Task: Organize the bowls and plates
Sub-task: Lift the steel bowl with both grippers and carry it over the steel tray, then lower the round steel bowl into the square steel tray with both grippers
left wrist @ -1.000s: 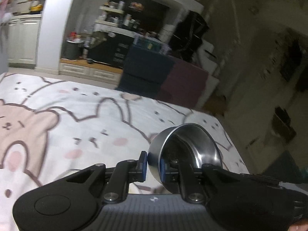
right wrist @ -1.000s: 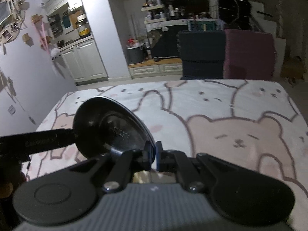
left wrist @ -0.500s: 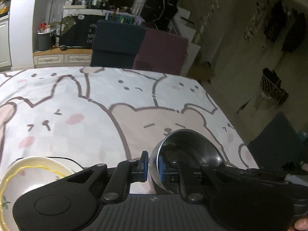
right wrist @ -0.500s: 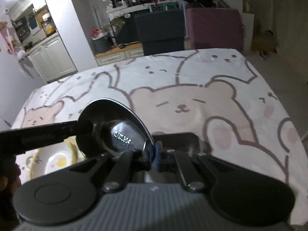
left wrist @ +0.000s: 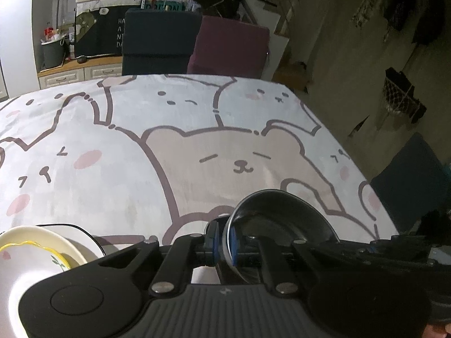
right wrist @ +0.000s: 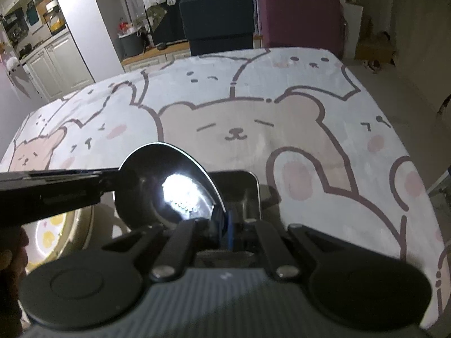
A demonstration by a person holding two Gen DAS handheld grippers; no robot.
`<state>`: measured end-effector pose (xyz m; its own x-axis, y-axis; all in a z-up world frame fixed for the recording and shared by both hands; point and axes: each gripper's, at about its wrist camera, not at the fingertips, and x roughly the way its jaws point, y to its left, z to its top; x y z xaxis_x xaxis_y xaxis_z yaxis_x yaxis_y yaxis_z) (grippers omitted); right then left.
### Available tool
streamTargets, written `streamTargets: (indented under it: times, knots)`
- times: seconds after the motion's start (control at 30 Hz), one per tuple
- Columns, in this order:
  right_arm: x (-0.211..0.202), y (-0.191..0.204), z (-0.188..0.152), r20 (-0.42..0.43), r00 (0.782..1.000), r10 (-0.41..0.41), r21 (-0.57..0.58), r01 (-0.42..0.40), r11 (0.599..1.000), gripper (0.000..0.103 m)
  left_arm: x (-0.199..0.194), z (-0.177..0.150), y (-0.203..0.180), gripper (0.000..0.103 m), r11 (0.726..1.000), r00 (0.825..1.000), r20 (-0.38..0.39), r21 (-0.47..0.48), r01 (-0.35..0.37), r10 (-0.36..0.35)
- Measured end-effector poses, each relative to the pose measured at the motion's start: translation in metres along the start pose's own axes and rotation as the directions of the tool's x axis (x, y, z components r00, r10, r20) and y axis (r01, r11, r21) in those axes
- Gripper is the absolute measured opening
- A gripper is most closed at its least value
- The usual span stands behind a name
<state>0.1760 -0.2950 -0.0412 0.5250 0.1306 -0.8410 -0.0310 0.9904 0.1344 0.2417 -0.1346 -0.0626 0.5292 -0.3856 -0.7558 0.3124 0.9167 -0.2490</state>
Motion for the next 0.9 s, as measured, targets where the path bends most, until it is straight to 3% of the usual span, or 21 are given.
streamTargets:
  times: [0.9]
  knots:
    - [0.038, -0.001, 0.001, -0.146, 0.988, -0.056, -0.056, 0.049, 0.997, 0.007, 0.032, 0.0, -0.004, 0.01, 0.998, 0.995, -0.093, 0.051, 0.029, -0.024]
